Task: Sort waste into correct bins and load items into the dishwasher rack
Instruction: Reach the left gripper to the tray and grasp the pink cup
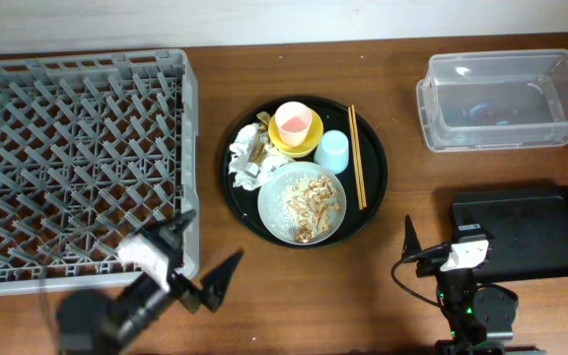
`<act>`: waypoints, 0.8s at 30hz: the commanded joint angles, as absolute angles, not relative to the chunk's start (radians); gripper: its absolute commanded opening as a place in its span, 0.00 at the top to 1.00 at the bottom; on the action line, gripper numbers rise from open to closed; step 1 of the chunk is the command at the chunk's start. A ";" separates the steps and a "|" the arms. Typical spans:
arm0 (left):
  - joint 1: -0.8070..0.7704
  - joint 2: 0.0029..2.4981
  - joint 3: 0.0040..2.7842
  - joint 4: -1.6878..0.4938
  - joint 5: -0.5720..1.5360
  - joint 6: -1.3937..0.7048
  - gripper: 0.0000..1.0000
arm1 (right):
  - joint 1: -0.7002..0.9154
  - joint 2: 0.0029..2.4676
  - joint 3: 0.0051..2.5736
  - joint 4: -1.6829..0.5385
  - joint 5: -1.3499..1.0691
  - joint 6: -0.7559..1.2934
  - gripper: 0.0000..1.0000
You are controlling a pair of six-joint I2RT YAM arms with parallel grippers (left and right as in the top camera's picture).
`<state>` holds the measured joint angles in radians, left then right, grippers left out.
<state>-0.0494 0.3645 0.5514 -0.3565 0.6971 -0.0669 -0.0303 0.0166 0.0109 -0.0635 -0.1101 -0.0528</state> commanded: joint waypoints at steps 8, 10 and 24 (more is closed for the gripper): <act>-0.242 1.433 1.534 -1.173 0.185 0.002 0.01 | -0.033 0.009 0.006 -0.071 -0.099 -0.052 0.02; -0.323 1.542 1.638 -1.253 -0.059 -0.084 0.01 | -0.033 0.009 0.006 -0.071 -0.099 -0.052 0.02; -0.424 1.853 1.679 -0.777 0.042 -0.084 0.36 | -0.033 0.009 0.006 -0.071 -0.099 -0.052 0.02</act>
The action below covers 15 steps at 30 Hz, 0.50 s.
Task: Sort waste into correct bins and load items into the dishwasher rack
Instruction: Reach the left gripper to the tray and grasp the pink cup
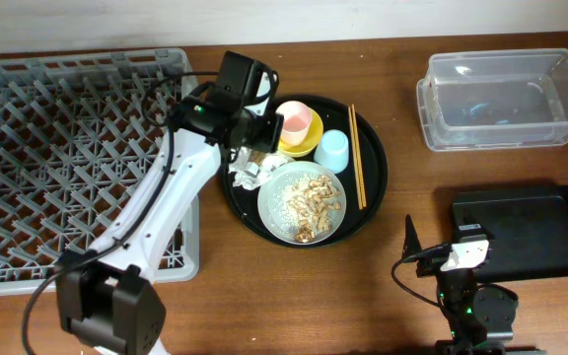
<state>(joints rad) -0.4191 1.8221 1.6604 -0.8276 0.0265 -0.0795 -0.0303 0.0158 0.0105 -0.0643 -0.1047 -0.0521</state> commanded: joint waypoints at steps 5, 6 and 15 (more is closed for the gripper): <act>-0.424 1.925 1.679 -0.618 0.043 -0.178 0.36 | -0.033 0.009 0.006 -0.071 -0.099 -0.052 0.02; -0.426 1.936 1.679 -0.573 0.070 -0.210 0.36 | -0.033 0.009 0.006 -0.071 -0.099 -0.052 0.02; -0.543 2.062 1.678 -0.443 0.023 -0.025 0.38 | -0.033 0.009 0.006 -0.071 -0.099 -0.052 0.02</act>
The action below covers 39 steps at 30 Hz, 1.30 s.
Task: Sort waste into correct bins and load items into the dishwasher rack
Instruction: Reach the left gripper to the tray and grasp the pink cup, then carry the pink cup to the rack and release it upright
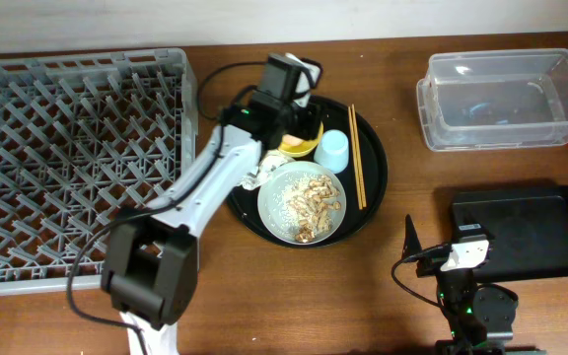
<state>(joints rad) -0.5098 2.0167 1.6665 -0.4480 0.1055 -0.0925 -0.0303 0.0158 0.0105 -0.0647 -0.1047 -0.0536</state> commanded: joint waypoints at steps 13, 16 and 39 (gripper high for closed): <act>-0.562 2.196 1.678 -0.343 -0.053 -0.025 0.53 | -0.033 0.009 0.006 -0.071 -0.099 -0.052 0.02; -0.562 2.195 1.678 -0.340 -0.053 -0.026 0.74 | -0.033 0.009 0.006 -0.071 -0.099 -0.052 0.02; -0.505 1.761 1.678 -0.699 0.068 -0.086 0.99 | -0.033 0.009 0.006 -0.071 -0.099 -0.052 0.02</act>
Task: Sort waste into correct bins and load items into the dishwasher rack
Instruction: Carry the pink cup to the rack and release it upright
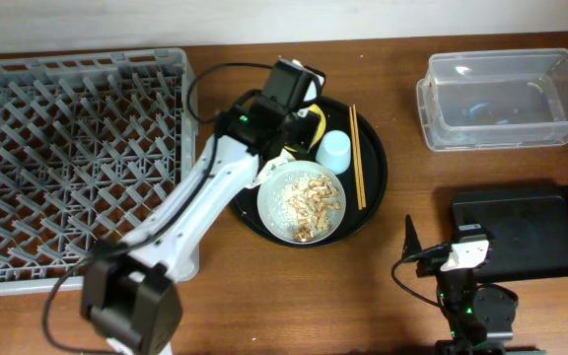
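On the round black tray (pixel 375 187) stand a white plate of food scraps (pixel 302 202), a light blue cup (pixel 335 151), a pair of chopsticks (pixel 357 158) and a yellow bowl (pixel 315 124). My left gripper (pixel 290 116) hangs over the bowl and covers whatever sits in it. Its fingers are hidden under the wrist. A bit of crumpled white paper (pixel 267 176) shows beside the arm. My right gripper (pixel 409 240) rests at the front right, with only one dark finger visible.
A large grey dishwasher rack (pixel 77 148) fills the left side. A clear plastic bin (pixel 501 99) stands at the back right. In front of it lies a black bin (pixel 521 232). The left arm's cable loops over the tray's back edge.
The left gripper has turned a little and shifted slightly toward the front over the yellow bowl. The arm's base link now reaches further left. The right arm is unchanged.
At first the left arm rested at the front left with its fingers spread, and a pink cup stood in the yellow bowl. Then the gripper was beside the tray's left rim near that cup. After that it was over the cup, hiding it, and it stays there now.
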`<act>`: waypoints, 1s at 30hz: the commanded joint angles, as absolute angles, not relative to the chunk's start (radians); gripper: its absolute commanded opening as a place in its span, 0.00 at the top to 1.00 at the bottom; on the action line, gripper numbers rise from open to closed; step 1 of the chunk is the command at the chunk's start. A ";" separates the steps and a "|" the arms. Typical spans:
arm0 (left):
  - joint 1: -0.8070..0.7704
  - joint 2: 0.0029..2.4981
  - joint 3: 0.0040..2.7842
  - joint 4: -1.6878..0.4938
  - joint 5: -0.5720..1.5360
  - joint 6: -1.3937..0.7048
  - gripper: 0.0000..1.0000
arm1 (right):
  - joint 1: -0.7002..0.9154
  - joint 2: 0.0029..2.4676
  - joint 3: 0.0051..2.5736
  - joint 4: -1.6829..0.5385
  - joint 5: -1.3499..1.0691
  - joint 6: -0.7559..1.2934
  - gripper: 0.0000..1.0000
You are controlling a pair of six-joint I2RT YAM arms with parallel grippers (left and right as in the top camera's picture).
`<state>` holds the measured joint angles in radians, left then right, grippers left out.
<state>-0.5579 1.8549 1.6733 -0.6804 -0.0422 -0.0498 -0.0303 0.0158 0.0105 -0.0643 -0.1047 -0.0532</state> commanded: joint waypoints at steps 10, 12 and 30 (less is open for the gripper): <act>0.244 1.758 1.618 -0.761 1.113 -0.107 0.99 | -0.033 0.009 0.006 -0.071 -0.099 -0.052 0.02; 0.304 1.769 1.572 -0.749 1.155 -0.107 0.99 | -0.033 0.009 0.006 -0.071 -0.099 -0.052 0.01; 0.523 2.210 1.534 -0.090 1.567 -0.571 0.99 | -0.033 0.009 0.006 -0.071 -0.099 -0.052 0.02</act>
